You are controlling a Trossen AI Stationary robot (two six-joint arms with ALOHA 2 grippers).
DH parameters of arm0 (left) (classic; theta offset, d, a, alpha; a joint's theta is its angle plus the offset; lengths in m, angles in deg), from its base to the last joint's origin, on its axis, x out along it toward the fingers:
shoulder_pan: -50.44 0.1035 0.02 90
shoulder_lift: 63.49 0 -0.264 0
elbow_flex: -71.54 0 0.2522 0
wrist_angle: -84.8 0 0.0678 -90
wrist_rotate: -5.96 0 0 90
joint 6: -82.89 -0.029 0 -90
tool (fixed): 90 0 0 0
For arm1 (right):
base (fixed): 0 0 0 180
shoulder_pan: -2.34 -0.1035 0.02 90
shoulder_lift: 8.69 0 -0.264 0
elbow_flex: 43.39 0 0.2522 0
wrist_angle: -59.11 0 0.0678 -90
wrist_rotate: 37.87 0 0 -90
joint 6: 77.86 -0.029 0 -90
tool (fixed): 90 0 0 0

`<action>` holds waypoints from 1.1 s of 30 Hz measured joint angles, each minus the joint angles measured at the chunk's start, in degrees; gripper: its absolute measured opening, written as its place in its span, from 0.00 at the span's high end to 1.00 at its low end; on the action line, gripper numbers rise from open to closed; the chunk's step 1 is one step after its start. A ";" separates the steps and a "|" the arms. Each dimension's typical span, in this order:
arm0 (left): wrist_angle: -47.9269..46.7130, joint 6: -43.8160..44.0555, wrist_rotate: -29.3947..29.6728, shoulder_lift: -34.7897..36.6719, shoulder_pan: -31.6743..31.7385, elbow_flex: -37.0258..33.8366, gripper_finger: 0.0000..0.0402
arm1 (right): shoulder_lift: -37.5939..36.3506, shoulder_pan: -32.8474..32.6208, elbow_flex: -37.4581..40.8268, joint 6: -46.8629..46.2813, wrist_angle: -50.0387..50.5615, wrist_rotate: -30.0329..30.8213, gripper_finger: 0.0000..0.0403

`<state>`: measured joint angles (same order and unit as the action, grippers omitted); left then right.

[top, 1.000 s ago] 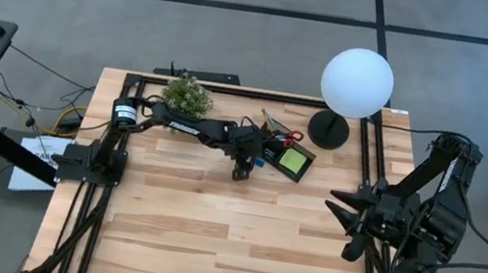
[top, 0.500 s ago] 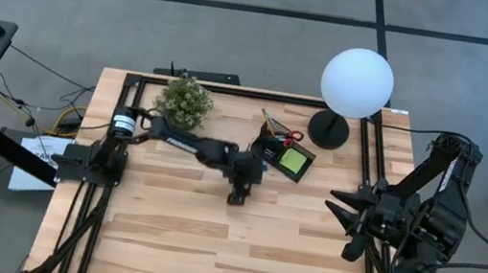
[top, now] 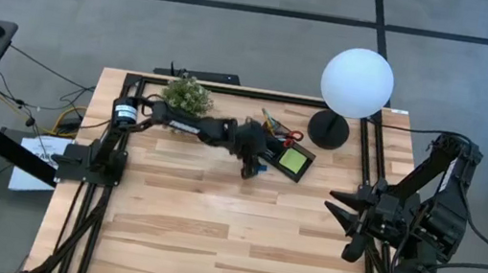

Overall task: Pick and place office supplies into organizer
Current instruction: Put the blue eraser into the black desk organizer

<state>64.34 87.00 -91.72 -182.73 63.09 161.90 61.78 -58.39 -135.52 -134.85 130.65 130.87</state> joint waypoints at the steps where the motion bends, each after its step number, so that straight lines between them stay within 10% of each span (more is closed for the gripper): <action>1: -0.91 -0.30 0.03 0.00 0.57 0.00 0.57 | 0.00 0.00 0.01 0.00 0.00 -0.11 0.70; 19: 4.13 0.07 -0.20 -6.66 -3.15 0.53 0.65 | 0.00 0.02 -0.01 0.02 0.44 -0.87 0.70; 33: 1.65 7.26 17.12 -7.23 -11.29 -0.45 0.65 | 0.00 0.00 -0.01 0.00 0.02 -2.92 0.70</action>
<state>65.99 94.26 -74.60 -189.96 51.80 161.45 61.78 -58.39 -135.54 -134.85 130.67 127.95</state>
